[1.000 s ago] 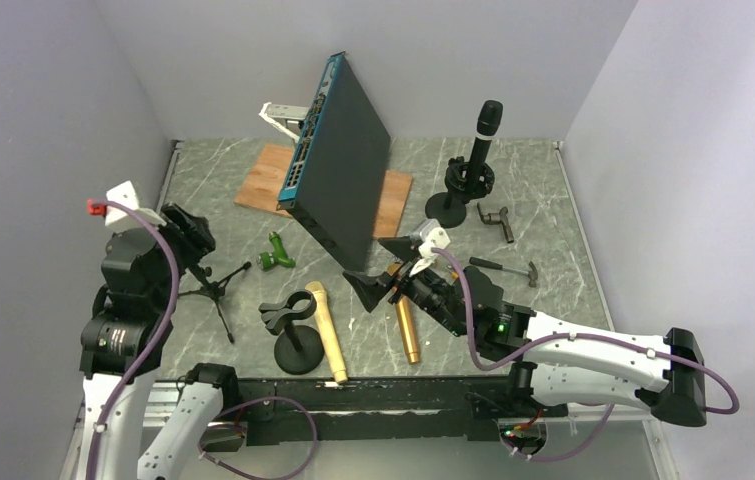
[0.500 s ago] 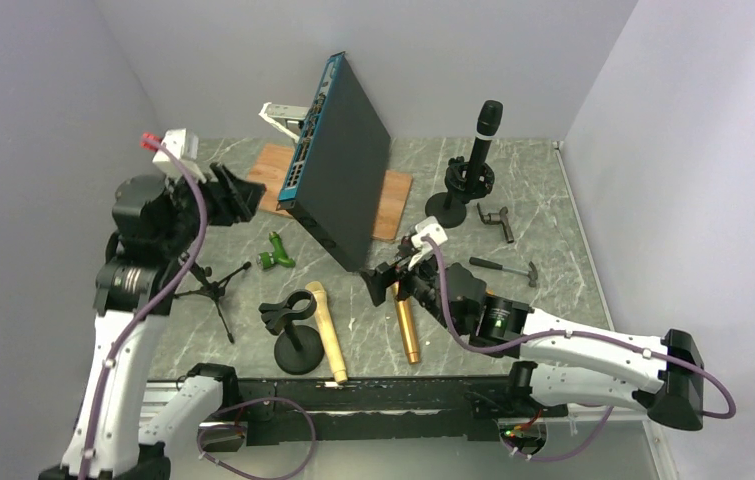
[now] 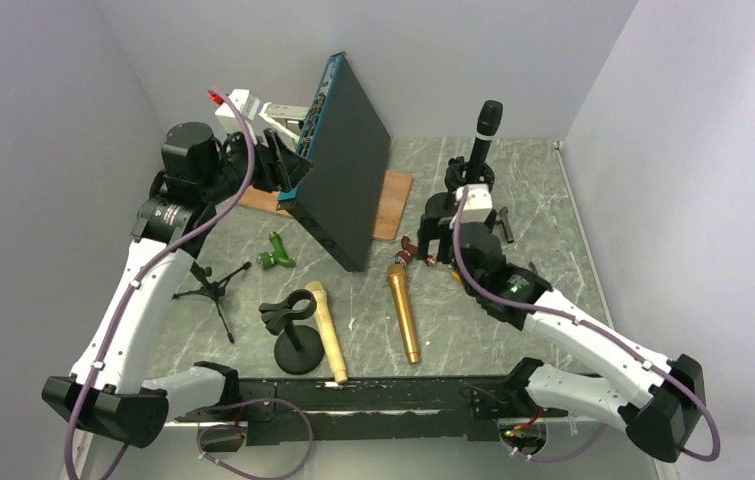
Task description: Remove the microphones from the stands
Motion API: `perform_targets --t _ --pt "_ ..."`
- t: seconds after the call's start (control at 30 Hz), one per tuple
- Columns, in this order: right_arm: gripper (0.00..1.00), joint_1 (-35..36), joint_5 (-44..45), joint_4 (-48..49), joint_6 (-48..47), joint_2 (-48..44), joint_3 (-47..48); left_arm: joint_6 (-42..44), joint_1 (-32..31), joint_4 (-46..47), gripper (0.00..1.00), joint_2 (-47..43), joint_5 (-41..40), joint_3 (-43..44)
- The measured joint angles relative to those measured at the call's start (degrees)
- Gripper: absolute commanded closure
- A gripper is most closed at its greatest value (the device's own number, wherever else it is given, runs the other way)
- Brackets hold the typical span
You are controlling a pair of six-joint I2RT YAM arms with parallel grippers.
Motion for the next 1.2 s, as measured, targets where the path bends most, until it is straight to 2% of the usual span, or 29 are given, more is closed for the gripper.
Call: perform_targets --t 0.37,0.53,0.87,1.2 --pt "0.01 -23.3 -9.4 -5.6 1.7 0.4 9.7 7.3 -1.4 6.2 0.37 -10.6 0.3 -13.0" --pt "0.02 -31.9 -15.5 -5.8 3.4 3.0 15.9 7.3 -1.5 9.0 0.37 -12.0 2.1 -13.9" --pt "0.08 -34.6 -19.1 -5.8 2.4 14.7 28.1 7.3 -5.8 11.5 0.36 -11.5 4.4 -14.8" --pt "0.24 -34.6 -18.9 -6.7 -2.9 25.1 34.3 7.5 -7.1 11.3 0.38 -11.4 4.0 -14.8"
